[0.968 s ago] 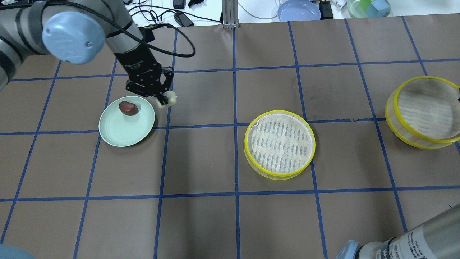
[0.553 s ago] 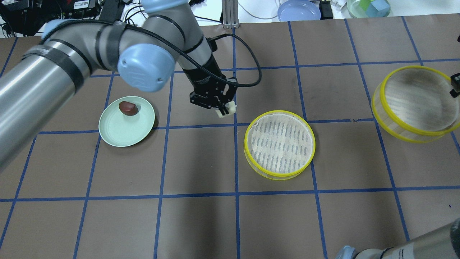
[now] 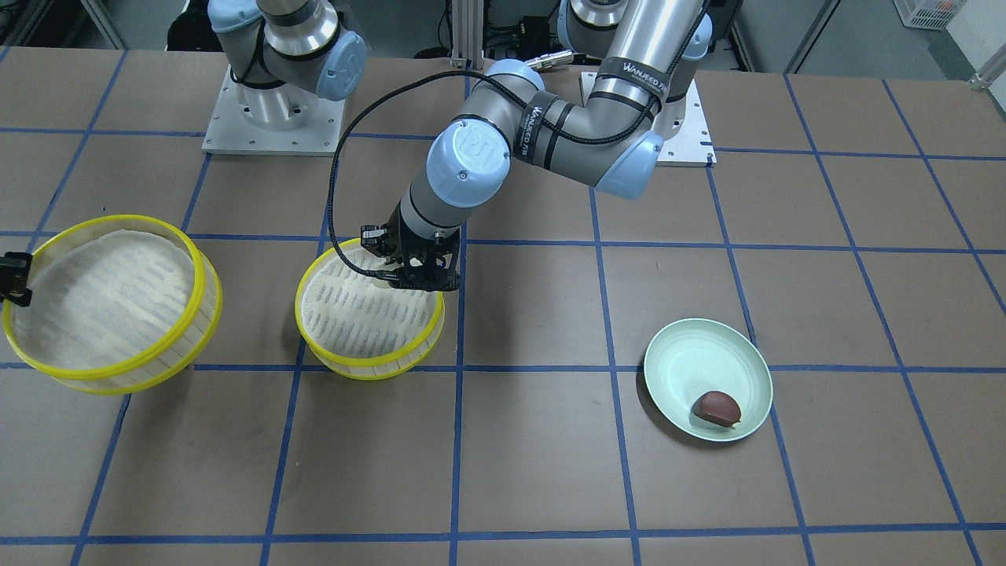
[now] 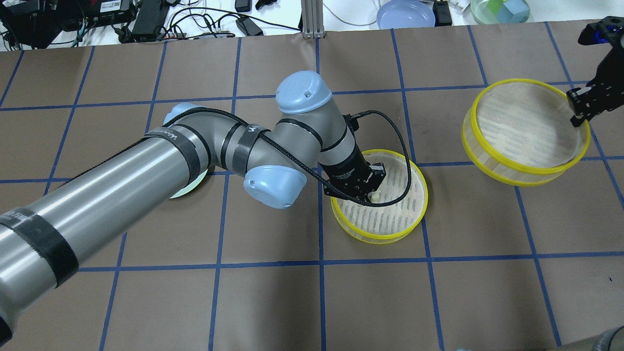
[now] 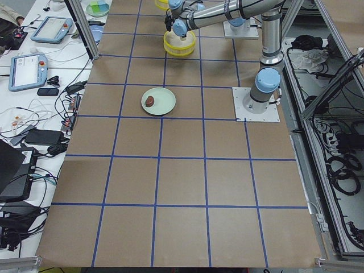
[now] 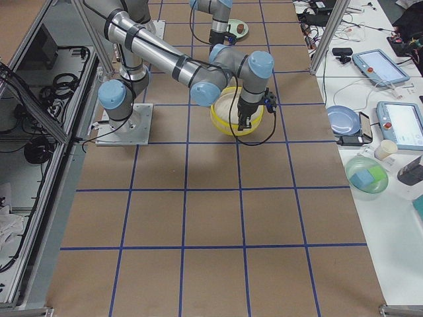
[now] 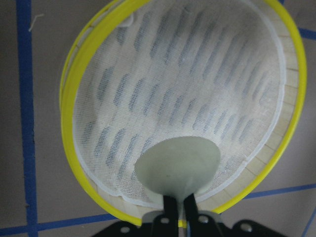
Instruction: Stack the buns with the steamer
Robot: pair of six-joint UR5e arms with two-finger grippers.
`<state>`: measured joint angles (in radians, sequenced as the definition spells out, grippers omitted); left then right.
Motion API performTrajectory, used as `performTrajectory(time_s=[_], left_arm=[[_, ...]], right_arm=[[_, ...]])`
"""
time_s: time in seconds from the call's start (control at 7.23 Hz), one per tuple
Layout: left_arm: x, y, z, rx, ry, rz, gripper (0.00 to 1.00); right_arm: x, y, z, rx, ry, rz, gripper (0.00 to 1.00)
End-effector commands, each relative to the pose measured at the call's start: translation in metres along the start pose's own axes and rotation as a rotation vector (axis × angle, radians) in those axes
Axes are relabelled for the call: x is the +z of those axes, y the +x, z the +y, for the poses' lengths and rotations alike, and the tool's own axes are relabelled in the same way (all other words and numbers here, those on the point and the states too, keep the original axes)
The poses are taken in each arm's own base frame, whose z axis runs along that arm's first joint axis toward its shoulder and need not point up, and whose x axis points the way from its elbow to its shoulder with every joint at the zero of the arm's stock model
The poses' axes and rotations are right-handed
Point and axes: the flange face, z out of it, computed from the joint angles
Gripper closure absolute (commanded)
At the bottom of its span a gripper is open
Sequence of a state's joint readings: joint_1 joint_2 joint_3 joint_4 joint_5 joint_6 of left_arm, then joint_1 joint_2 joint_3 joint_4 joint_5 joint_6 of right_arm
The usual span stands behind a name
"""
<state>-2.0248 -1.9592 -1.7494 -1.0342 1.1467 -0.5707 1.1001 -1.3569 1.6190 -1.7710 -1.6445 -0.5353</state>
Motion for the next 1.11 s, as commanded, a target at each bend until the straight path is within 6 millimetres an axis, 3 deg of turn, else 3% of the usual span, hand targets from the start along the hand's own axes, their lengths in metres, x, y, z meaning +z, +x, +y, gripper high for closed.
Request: performTrajectory(time_s=[0.0, 0.14, 0.28, 0.55, 0.69, 0.97], left_arm=[[0.007, 0.004, -0.001, -0.107, -0.002, 0.003, 0.12], [-0.001, 0.009, -0.001, -0.110, 0.014, 0.015, 0.03], [-0.023, 0.014, -0.002, -0.095, 0.052, 0.020, 0.02], [-0.094, -0.013, -0.031, -0.097, 0.215, -0.167, 0.01], [-0.122, -0.034, -0.041, -0.063, 0.223, -0.211, 0.01], [-0.190, -0.102, -0.064, 0.044, 0.248, -0.297, 0.00]], right_arm=[[-0.001, -0.030, 0.002, 0.034, -0.022, -0.010, 1.00], [-0.002, -0.045, 0.004, 0.060, -0.022, -0.009, 1.00], [-0.004, -0.073, 0.007, 0.070, -0.024, -0.004, 1.00], [0.009, -0.131, 0.020, 0.107, -0.051, -0.011, 1.00], [0.013, -0.168, 0.022, 0.135, -0.059, -0.005, 1.00], [0.026, -0.267, 0.026, 0.150, -0.032, 0.024, 1.00]])
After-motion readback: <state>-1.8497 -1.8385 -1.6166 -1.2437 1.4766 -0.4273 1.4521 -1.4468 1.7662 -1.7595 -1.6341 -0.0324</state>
